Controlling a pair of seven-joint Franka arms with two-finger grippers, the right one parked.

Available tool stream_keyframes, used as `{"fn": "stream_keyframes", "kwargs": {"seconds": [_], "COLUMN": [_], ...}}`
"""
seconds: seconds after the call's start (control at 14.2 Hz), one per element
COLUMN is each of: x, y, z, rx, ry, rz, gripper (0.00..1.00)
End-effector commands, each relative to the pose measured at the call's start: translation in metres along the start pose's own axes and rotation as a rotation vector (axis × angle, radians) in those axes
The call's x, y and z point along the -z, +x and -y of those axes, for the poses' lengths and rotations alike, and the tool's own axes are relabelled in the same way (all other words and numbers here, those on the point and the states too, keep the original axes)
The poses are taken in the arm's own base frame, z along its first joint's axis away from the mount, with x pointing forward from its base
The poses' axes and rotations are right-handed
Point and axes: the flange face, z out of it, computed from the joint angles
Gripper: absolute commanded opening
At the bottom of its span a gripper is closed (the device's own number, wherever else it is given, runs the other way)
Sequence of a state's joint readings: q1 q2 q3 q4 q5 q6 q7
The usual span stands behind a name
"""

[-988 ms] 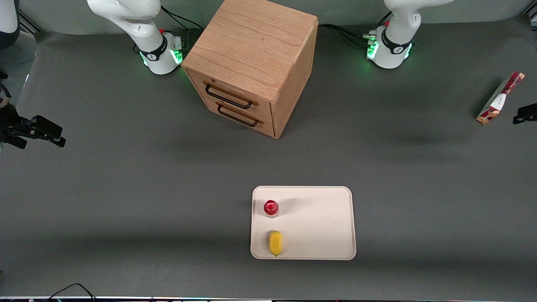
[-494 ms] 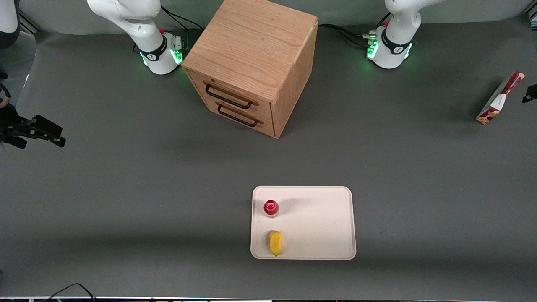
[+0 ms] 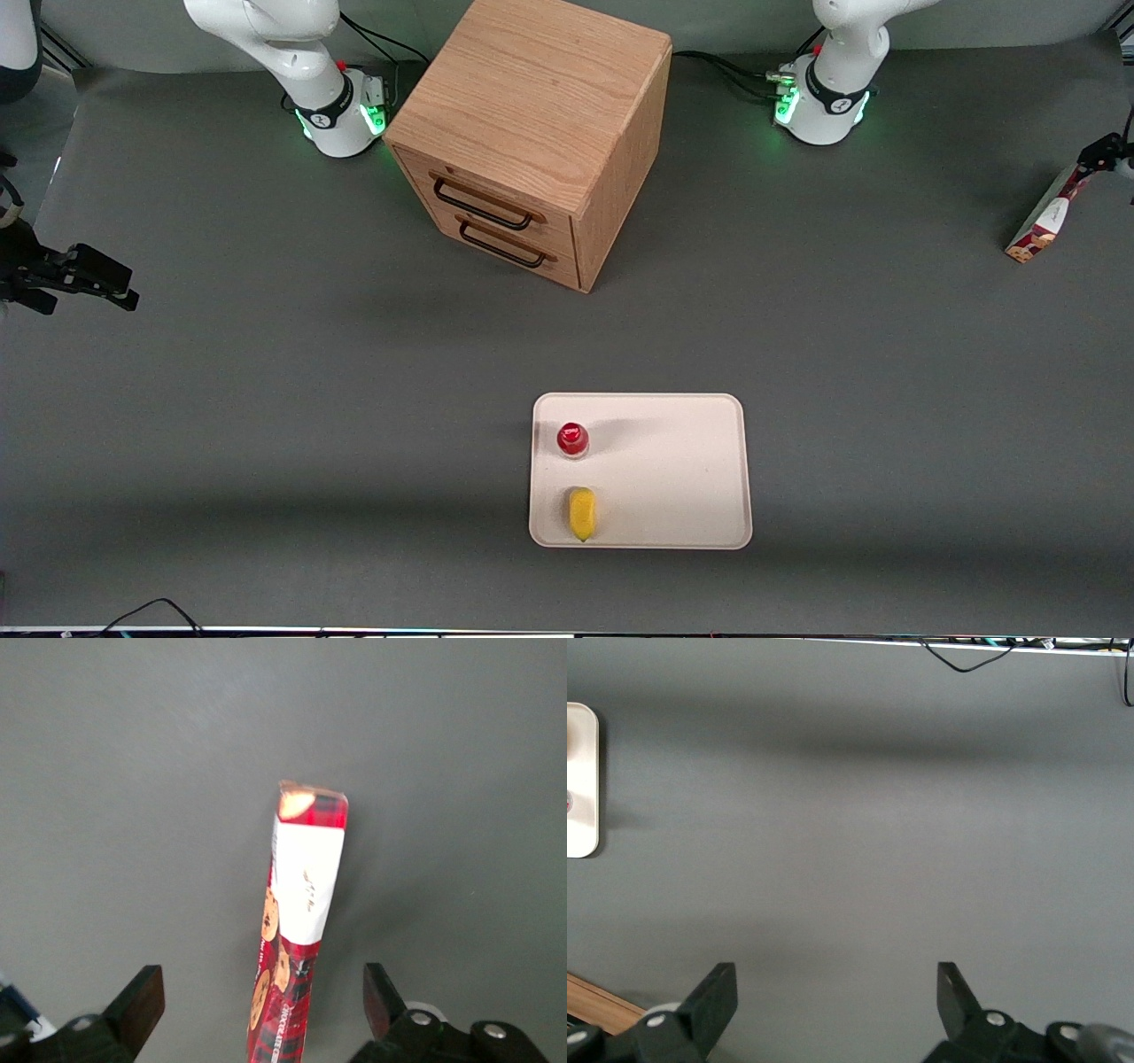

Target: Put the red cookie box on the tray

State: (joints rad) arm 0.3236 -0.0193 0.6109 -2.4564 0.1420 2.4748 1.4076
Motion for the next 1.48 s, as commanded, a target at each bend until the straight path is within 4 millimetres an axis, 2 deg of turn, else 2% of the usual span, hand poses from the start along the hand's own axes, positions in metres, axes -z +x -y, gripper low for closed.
{"fn": "stream_keyframes", "kwargs": {"seconds": [0.0, 0.49, 0.64, 0.71, 0.85, 0.92, 0.99, 1.2, 1.34, 1.41], "x": [-0.028, -0.074, -0.078, -0.08, -0.08, -0.079, -0.078, -0.074, -0.066, -0.054], "y": [-0.017, -0.019, -0.02, -0.019, -0.016, -0.014, -0.012, -0.008, 0.007, 0.019], "z": [-0.005, -0.006, -0.007, -0.008, -0.007, -0.007, -0.006, -0.004, 0.002, 0.01], "rx": [-0.06, -0.095, -0.097, -0.098, -0.105, -0.108, -0.111, -0.11, -0.102, -0.092], "ry": [0.021, 0.018, 0.009, 0.004, 0.005, 0.005, 0.004, 0.006, -0.002, -0.019], "rz": [0.025, 0.084, 0.09, 0.093, 0.092, 0.092, 0.093, 0.088, 0.07, 0.053], "gripper": [1.0, 0.98, 0.8, 0.67, 0.27, 0.12, 0.02, 0.0, 0.0, 0.0]}}
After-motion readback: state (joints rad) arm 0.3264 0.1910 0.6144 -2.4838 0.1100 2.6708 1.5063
